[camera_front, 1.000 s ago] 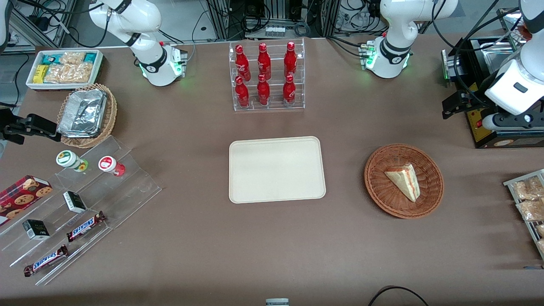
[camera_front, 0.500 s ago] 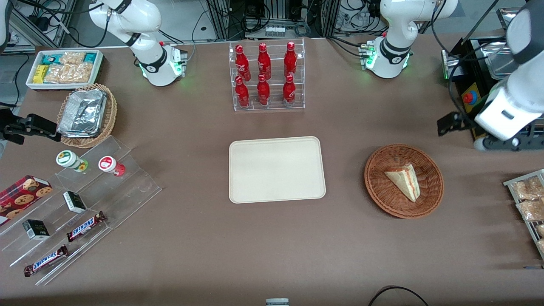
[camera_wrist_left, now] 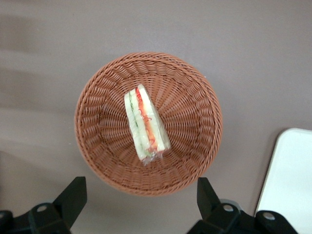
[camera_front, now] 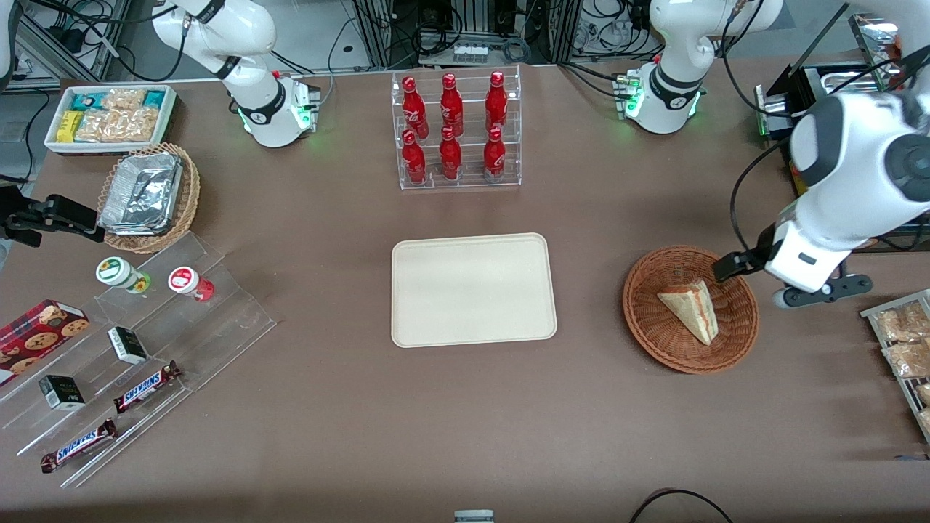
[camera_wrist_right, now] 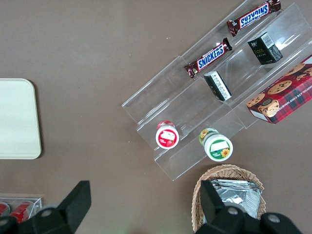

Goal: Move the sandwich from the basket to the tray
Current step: 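Move the left gripper over the sandwich in the wicker basket, then lower the left gripper and close it on the wrapped sandwich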

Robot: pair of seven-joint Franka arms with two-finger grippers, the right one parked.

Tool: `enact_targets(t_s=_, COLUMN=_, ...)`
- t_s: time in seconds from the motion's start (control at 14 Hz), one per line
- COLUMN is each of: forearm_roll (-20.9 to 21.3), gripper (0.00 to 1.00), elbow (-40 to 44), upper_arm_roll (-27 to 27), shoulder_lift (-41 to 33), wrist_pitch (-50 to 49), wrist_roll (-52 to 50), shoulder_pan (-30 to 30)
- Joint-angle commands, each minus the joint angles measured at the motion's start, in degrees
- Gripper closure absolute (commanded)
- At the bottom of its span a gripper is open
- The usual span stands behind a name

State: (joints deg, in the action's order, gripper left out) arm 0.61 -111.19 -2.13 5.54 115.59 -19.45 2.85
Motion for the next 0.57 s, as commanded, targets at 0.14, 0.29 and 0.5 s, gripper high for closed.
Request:
enact_targets(t_s=0.14, forearm_roll=0.5, gripper=0.0, elbow=-10.6, upper_arm_roll=0.1, shoulder_lift=0.0, wrist_pitch=13.4, wrist_roll=-11.4, shoulder_pan=0.6)
enact_targets(t_s=0.29, forearm_roll=0.6, gripper=0.0, elbow=-12.2, upper_arm_roll=0.2, shoulder_lift=1.5, wrist_pitch=15.7, wrist_roll=-12.8, shoulder_pan=0.6)
enact_targets(t_s=0.5, forearm_roll=0.6, gripper=0.0, elbow=-14.5, upper_arm_roll=0.2, shoulder_lift=3.2, wrist_pitch=20.4, wrist_roll=-14.7, shoulder_pan=0.6)
